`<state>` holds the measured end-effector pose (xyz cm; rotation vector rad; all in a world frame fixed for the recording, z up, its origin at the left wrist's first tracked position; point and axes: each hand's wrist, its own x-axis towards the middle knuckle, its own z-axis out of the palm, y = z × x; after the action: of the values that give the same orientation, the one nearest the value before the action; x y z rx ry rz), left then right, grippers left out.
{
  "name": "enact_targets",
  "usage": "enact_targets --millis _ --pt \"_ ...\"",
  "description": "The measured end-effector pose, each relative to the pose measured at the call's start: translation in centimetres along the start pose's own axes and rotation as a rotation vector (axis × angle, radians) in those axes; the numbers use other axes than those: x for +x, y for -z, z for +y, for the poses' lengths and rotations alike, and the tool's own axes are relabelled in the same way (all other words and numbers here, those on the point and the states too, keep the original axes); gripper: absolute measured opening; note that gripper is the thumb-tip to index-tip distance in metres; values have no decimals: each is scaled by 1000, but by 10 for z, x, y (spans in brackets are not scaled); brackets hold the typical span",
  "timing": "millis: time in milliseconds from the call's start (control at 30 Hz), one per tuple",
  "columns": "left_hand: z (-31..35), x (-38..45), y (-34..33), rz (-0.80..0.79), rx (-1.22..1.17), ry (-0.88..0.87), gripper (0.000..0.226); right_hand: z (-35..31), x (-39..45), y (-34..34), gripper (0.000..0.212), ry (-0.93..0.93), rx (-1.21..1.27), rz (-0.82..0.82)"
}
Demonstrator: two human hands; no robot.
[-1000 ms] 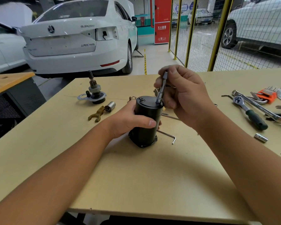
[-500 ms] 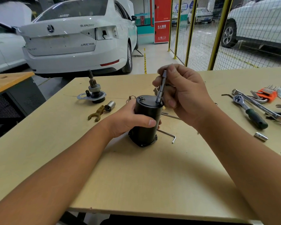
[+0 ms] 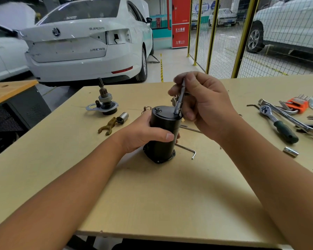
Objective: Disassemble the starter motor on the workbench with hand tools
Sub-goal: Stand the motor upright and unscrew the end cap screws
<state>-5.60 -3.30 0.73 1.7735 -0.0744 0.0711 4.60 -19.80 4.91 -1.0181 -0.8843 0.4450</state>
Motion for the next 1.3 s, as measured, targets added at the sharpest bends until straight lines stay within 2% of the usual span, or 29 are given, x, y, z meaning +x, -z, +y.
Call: enact_targets --millis 67,233,433,633,867,1033,1300 --pt "1 0 0 -2 -9 0 69 0 -1 0 26 -7 15 -10" --pt "1 -1 -1 -10 -31 -8 66 2 -1 -1 16 4 38 16" --pt "1 0 0 -16 -13 -16 64 0 -1 -1 27 -13 20 11" --pt "-1 0 0 -11 -31 -17 63 2 -2 -1 16 7 62 20" --pt "0 -1 0 -13 -21 -12 64 1 -1 -1 26 -15 60 -1" --pt "0 -1 0 -9 -32 -2 67 3 -1 -1 14 -13 109 15" --pt "1 0 -1 -18 -8 -17 63 2 1 3 28 -48 115 -9"
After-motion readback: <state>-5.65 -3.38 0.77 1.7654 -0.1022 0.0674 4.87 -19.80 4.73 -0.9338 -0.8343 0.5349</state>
